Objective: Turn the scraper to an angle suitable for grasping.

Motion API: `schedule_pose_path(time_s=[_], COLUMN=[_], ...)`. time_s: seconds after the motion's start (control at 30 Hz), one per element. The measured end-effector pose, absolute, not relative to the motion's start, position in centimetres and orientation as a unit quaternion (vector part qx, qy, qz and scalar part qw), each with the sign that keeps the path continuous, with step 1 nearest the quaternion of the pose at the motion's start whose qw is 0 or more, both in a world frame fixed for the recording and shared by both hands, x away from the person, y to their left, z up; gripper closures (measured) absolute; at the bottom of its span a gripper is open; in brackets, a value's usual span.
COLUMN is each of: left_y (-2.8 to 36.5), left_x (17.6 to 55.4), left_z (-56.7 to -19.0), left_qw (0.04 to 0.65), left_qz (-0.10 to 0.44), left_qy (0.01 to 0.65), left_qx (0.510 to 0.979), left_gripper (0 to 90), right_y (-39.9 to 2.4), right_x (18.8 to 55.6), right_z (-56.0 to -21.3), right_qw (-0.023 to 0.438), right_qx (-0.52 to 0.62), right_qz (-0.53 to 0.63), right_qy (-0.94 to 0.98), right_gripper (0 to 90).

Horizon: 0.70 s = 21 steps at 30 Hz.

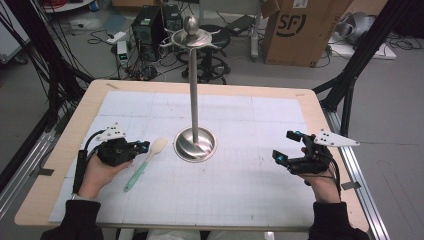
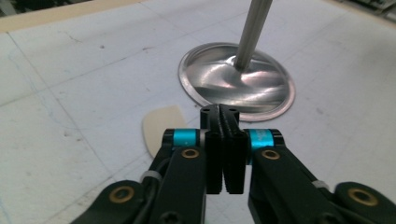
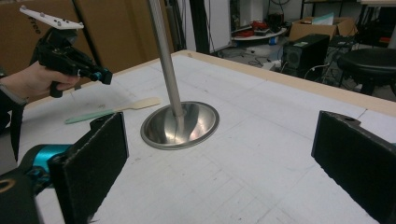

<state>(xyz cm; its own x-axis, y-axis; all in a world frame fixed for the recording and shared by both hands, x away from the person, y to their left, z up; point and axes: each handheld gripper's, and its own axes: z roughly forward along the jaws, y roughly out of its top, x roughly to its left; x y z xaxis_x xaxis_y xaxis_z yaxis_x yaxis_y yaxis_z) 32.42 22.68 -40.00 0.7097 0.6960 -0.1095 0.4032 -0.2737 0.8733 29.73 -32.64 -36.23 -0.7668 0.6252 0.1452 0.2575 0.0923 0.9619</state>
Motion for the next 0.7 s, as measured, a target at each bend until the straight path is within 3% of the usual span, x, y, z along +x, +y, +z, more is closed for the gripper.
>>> schedule_pose_path(time_s=[0.57, 0.7], left_y=[22.3, 22.0], left_x=[34.3, 34.3], left_z=[-42.7, -43.0], left_qw=[0.407, 0.411], left_qz=[0.134, 0.126], left_qy=[0.383, 0.363], left_qx=[0.819, 0.827], left_gripper=[90.0, 90.0], right_y=[-32.4, -32.4], right_x=[29.7, 29.8], right_z=[-36.5, -36.6], right_qw=[0.148, 0.146], right_qx=[0.303, 0.304], right_qz=[0.596, 0.595], right_qy=[0.729, 0.729], right_gripper=[2.8, 2.8])
